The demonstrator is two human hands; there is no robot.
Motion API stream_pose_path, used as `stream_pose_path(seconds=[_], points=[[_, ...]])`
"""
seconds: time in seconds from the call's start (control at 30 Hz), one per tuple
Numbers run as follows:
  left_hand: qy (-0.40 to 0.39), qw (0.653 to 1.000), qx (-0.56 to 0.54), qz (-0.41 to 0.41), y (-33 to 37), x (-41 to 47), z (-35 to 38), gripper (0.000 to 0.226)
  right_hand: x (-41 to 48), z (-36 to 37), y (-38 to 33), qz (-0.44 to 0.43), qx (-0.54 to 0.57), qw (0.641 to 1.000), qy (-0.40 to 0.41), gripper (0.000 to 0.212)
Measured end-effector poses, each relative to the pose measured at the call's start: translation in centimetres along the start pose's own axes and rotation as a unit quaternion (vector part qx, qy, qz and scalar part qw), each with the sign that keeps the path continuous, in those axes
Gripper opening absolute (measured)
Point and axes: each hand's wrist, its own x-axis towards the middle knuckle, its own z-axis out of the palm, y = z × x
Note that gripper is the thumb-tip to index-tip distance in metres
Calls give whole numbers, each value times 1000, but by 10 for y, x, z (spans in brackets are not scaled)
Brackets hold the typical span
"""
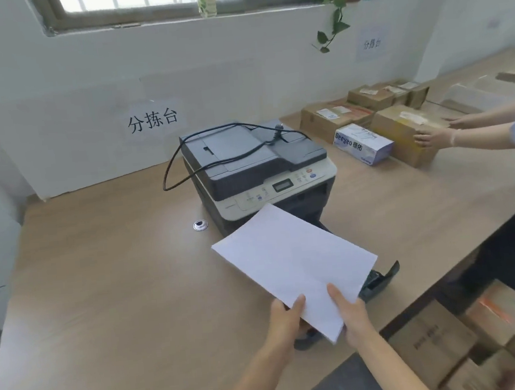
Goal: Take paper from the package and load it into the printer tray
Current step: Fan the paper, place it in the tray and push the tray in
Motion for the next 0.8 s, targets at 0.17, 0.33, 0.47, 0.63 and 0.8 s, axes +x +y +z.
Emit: stream_pose_path(seconds=[0.17, 0.33, 0.47, 0.63, 0.8], points=[[51, 999, 11, 7, -19, 0, 57, 28, -3, -64, -16, 28, -19, 999, -12, 43], [32, 997, 34, -54, -32, 13, 77, 40, 13, -139, -52, 58, 3, 998, -24, 32], [-15, 995, 29, -97, -27, 23, 78, 41, 44, -173, -84, 125, -70, 986, -86, 35], [-25, 989, 6, -144, -21, 49, 75, 37, 93, -171, -112, 165, -158, 966, -125, 42], [-14, 979, 20, -200, -20, 90, 65, 35, 142, -157, -127, 208, -250, 933, -154, 34]])
